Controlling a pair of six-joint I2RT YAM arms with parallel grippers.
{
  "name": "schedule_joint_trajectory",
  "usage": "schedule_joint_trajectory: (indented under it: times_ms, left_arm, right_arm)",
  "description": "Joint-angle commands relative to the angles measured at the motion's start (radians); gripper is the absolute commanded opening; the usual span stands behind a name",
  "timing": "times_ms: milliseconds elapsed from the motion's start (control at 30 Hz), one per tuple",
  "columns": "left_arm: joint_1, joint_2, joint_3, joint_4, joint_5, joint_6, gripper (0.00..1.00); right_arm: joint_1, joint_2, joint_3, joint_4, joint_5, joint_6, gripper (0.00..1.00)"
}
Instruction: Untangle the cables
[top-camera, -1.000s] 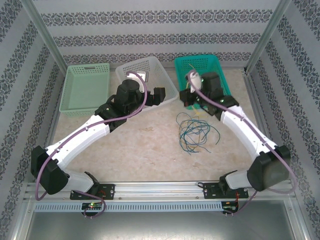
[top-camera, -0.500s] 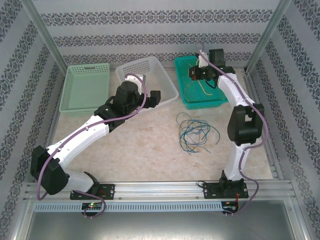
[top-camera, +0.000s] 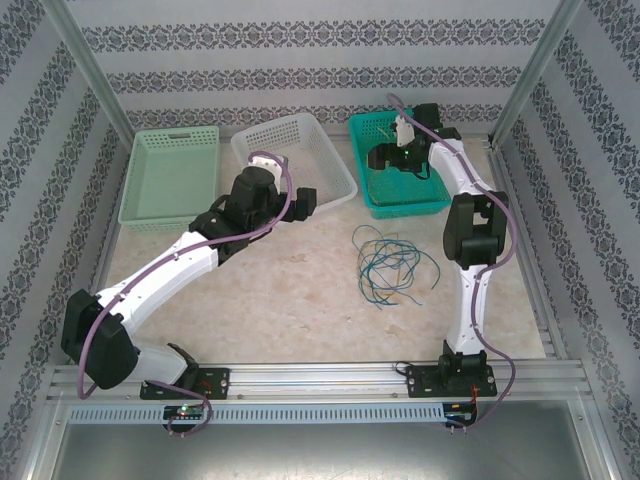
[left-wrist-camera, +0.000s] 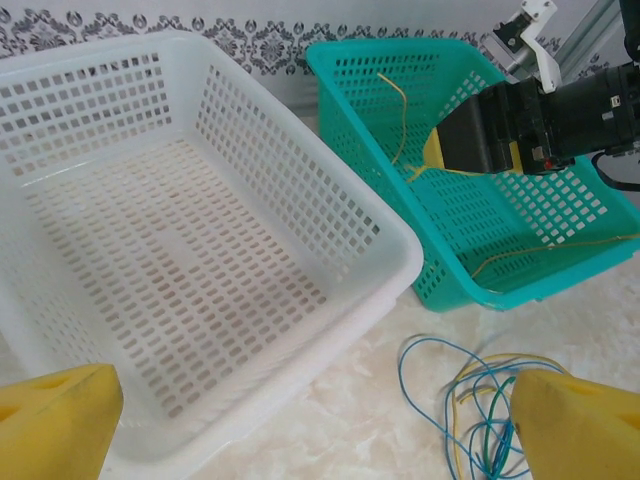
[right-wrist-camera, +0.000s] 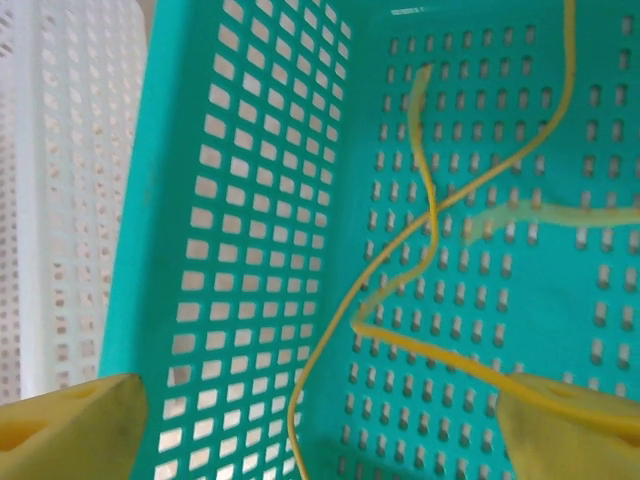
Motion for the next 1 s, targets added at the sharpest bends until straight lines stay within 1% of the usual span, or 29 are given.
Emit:
schedule_joint_trajectory:
  times_ms: [0, 33, 133, 200, 400, 467, 567, 667, 767, 867, 967]
  left_arm:
    - [0.011, 0.027, -0.008, -0.023, 0.051, -0.029, 1.00]
    - [0.011, 0.034, -0.010, -0.023, 0.057, -0.030, 1.00]
    - [0.012, 0.054, -0.009, -0.028, 0.085, -0.029, 1.00]
    - [0.011, 0.071, -0.004, -0.031, 0.113, -0.030, 1.00]
    - [0.010, 0.089, -0.015, -0.020, 0.151, -0.051, 1.00]
    - [0.011, 0.085, -0.024, -0.018, 0.149, -0.050, 1.00]
    - [0.010, 0.091, -0.030, -0.017, 0.158, -0.045, 1.00]
    - [0.010, 0.119, -0.025, -0.020, 0.184, -0.048, 1.00]
    - [0.009, 0.146, -0.020, -0.011, 0.214, -0.057, 1.00]
    - [0.011, 0.151, -0.022, 0.002, 0.233, -0.062, 1.00]
    - [0.009, 0.143, -0.021, -0.010, 0.233, -0.051, 1.00]
  right_arm:
    - [0.002, -0.068, -0.002, -0.107, 0.087, -0.029, 0.96]
    - [0.002, -0.102, -0.039, -0.094, 0.094, -0.025, 0.98]
    - [0.002, -0.224, -0.174, -0.010, 0.078, -0.005, 0.98]
    - [0.002, -0.288, -0.230, 0.018, 0.080, 0.002, 0.98]
    - [0.002, -0.423, -0.340, -0.017, 0.116, 0.009, 0.98]
    - [0.003, -0.493, -0.449, 0.000, 0.103, 0.047, 0.96]
    - [0.022, -0.622, -0.636, 0.053, 0.097, 0.115, 0.90]
    - [0.083, -0.721, -0.785, 0.059, 0.162, 0.158, 0.87]
    - [0.124, -0.749, -0.885, 0.057, 0.147, 0.232, 0.85]
    - [0.127, -0.743, -0.967, 0.112, 0.133, 0.312, 0.79]
    - [0.127, -0.705, -0.968, 0.126, 0.135, 0.328, 0.74]
